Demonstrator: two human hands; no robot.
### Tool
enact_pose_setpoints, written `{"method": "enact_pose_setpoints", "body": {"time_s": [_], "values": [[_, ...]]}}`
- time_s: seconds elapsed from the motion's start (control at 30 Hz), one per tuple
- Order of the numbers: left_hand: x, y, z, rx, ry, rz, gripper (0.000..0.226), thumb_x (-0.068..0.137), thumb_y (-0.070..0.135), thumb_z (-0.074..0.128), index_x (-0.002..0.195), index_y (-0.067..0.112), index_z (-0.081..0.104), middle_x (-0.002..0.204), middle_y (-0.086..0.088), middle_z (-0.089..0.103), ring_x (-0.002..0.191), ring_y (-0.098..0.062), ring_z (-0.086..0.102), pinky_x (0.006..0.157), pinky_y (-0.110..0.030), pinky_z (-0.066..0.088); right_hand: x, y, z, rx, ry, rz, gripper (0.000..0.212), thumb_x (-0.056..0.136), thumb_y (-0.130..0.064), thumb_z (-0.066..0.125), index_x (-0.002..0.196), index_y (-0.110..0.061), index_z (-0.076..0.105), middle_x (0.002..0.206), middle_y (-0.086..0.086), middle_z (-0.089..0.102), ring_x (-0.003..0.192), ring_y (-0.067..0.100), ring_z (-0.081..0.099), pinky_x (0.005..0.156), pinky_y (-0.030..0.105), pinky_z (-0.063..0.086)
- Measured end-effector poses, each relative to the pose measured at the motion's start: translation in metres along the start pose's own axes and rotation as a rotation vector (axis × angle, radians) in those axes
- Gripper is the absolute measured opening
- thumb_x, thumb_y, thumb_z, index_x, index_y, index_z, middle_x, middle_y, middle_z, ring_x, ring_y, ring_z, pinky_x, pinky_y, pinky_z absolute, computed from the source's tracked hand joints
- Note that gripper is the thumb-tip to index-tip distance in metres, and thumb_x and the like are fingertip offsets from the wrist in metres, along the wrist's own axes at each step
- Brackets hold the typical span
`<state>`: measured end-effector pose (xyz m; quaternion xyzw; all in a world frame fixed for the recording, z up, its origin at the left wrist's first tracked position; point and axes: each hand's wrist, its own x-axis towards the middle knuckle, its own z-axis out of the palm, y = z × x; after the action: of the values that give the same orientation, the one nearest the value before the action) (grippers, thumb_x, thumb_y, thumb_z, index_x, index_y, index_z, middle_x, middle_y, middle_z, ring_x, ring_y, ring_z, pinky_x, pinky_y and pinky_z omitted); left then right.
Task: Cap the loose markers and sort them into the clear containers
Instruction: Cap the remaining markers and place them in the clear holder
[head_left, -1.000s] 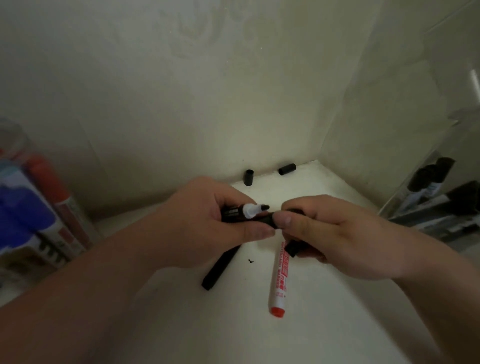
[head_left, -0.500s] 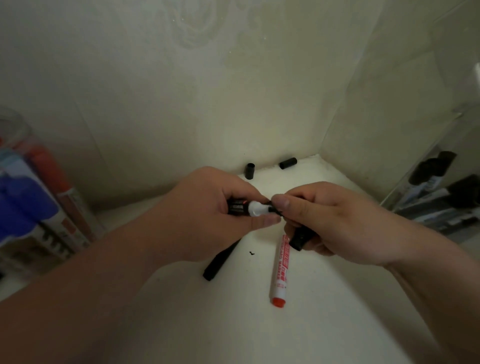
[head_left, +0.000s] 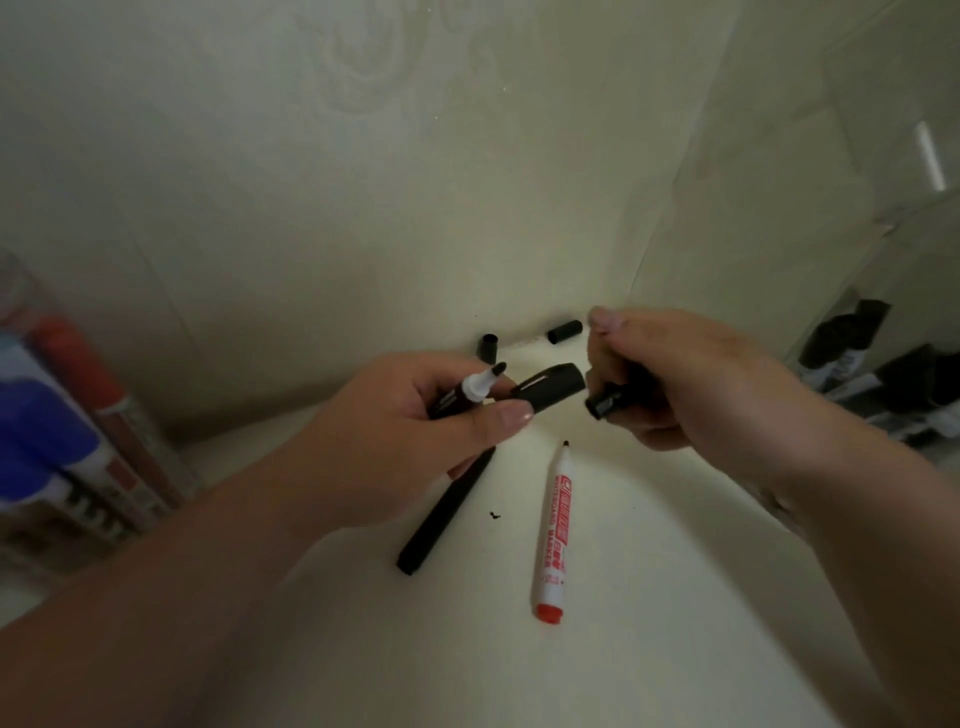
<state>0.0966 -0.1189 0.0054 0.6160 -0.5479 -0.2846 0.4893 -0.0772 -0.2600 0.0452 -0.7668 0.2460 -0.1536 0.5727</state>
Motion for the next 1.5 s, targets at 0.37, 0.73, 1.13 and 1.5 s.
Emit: {"method": "enact_pose_setpoints", "body": {"time_s": [0.37,0.73,1.13,1.5], "values": [[-0.002,-0.004,0.007,0.757,0.029,-0.107,0.03,0.089,0.058,0.046,0.083,0.029,0.049,0.069,0.007,0.056,0.064,-0.009,0.052,0.055,-0.028,0.036,0.018,0.042,-0.005,-0.771,0.211,0.05,0.012,0.087,-0.023,0.065,0.083,-0.026,0.054,0.077,-0.008,0.062,0.065,0.009,0.056,0.054,0.024,0.041],[-0.001,-0.008,0.013,1.121,-0.158,-0.073,0.043,0.095,0.066,0.029,0.091,0.029,0.052,0.073,0.007,0.053,0.068,-0.008,0.053,0.059,-0.027,0.04,0.02,0.053,-0.003,-0.901,0.192,0.003,0.018,0.089,-0.024,0.061,0.076,-0.023,0.048,0.074,-0.006,0.058,0.066,0.015,0.053,0.06,0.033,0.046],[0.01,-0.009,-0.013,0.406,0.055,-0.266,0.031,0.094,0.042,0.061,0.078,0.017,0.059,0.056,0.003,0.064,0.041,-0.006,0.05,0.049,-0.024,0.042,0.021,0.059,0.004,-0.976,0.201,-0.102,0.019,0.091,-0.031,0.062,0.08,-0.027,0.048,0.083,-0.009,0.059,0.075,0.012,0.052,0.064,0.032,0.046],[0.005,-0.003,0.001,0.803,-0.087,-0.487,0.058,0.068,0.063,0.08,0.071,0.02,0.043,0.068,0.005,0.041,0.056,-0.008,0.04,0.05,-0.025,0.03,0.027,0.064,0.017,-0.646,0.332,-0.083,0.019,0.083,-0.038,0.074,0.082,-0.025,0.06,0.085,-0.01,0.064,0.082,0.007,0.059,0.072,0.024,0.049]]}}
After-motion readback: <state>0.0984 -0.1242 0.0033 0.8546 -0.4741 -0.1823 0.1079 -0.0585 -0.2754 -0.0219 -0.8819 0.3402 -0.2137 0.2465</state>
